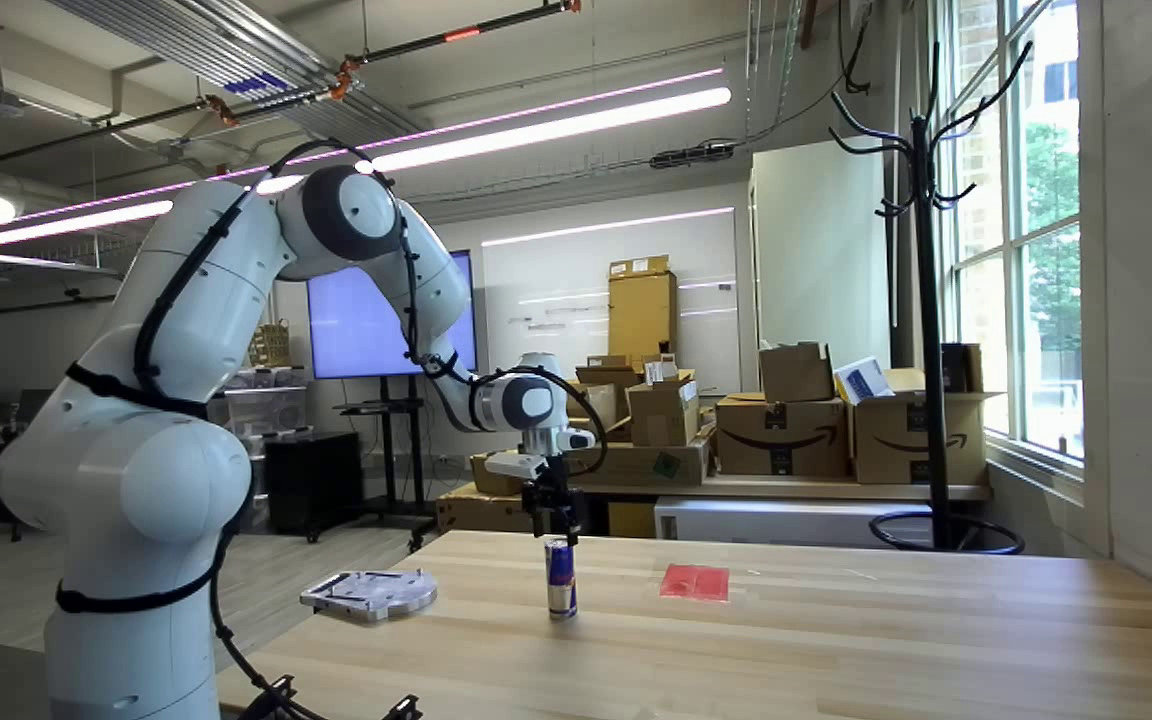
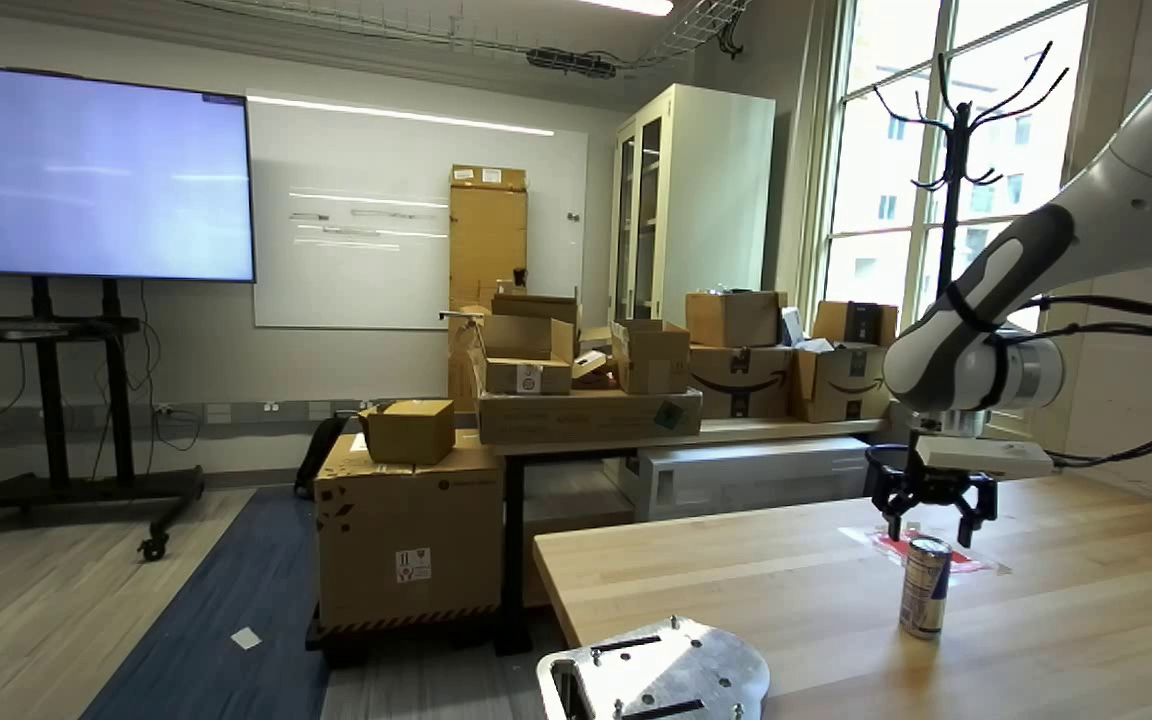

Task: Put the can on the metal object

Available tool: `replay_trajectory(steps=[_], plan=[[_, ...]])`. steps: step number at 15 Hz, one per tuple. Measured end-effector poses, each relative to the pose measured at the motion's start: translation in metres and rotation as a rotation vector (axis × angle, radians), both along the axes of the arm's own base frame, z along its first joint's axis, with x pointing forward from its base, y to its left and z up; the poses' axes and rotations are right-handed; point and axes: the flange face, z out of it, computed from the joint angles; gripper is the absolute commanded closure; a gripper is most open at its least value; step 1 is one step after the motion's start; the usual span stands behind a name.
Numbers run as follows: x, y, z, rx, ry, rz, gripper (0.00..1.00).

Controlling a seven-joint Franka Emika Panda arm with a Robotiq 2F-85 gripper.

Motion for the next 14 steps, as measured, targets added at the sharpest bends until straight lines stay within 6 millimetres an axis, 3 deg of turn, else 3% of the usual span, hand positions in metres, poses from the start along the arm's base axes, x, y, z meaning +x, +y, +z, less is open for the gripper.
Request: replay_trajectory(steps=[14], plan=[[0.013,0.005,-0.024,0.007,0.020,0.016,0.00]])
